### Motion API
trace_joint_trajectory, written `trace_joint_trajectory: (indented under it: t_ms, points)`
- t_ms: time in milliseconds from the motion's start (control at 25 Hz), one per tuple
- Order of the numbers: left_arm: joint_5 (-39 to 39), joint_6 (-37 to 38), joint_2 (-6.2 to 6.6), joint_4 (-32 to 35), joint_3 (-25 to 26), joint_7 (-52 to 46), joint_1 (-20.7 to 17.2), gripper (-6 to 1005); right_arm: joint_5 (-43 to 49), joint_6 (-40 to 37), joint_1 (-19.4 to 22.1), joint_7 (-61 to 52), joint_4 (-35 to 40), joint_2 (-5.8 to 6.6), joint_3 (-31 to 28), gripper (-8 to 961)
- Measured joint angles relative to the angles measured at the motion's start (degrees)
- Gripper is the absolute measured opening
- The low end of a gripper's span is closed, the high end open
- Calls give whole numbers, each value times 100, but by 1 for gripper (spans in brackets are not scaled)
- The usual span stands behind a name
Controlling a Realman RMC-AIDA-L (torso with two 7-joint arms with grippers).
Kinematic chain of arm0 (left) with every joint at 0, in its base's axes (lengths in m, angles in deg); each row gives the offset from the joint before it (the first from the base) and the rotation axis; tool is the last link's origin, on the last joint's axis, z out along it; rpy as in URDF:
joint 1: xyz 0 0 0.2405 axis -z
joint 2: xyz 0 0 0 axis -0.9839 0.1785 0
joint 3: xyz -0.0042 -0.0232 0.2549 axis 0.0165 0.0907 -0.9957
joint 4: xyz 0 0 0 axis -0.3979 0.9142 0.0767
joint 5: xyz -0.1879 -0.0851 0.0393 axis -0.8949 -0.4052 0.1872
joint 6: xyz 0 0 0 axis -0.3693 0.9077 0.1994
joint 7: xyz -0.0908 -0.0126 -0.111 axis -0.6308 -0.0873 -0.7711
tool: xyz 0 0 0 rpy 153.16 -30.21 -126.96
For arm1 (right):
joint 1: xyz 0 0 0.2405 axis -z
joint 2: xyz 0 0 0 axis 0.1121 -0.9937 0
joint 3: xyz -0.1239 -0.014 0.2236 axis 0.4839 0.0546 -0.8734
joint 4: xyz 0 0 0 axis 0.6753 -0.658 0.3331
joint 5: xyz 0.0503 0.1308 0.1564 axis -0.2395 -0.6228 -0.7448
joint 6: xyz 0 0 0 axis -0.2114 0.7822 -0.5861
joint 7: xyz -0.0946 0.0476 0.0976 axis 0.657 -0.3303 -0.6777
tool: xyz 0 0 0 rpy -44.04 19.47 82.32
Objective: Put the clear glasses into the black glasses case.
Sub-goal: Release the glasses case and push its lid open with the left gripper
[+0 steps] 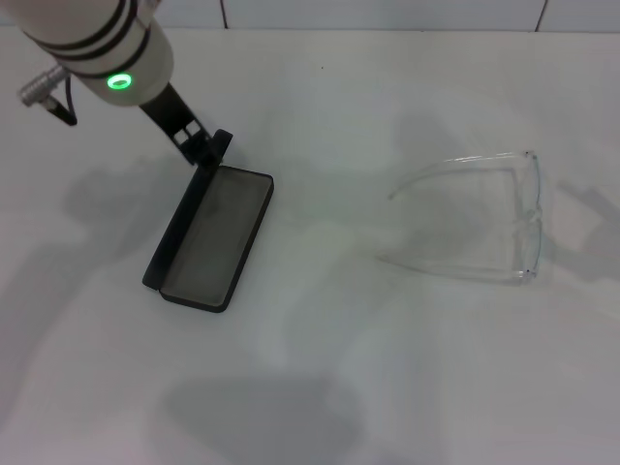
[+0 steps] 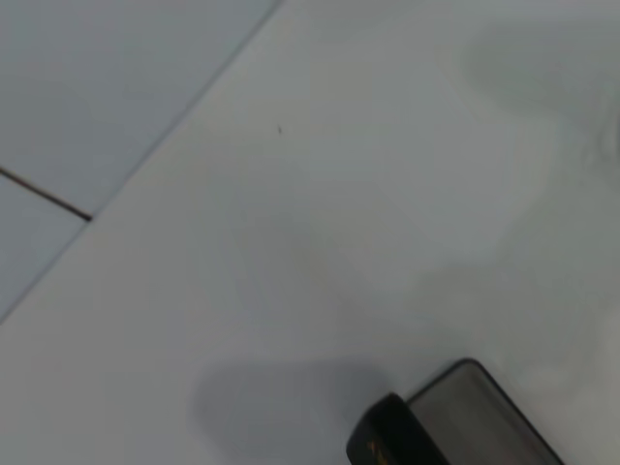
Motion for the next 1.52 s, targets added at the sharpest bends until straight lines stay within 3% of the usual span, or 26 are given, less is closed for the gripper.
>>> trace_joint_trajectory:
  t_ms: [520, 960, 1520]
  points:
    - [-14, -154, -173, -774, 56, 147, 154, 547, 3, 183, -146, 19, 0, 21, 10, 857]
    - [-13, -410, -109, -1295, 64, 146, 216, 499, 3, 218, -129, 36, 0, 27, -32, 855]
    - [-14, -395, -171, -1414, 65, 176, 180, 438, -9, 226, -109, 38, 0, 27, -34, 851]
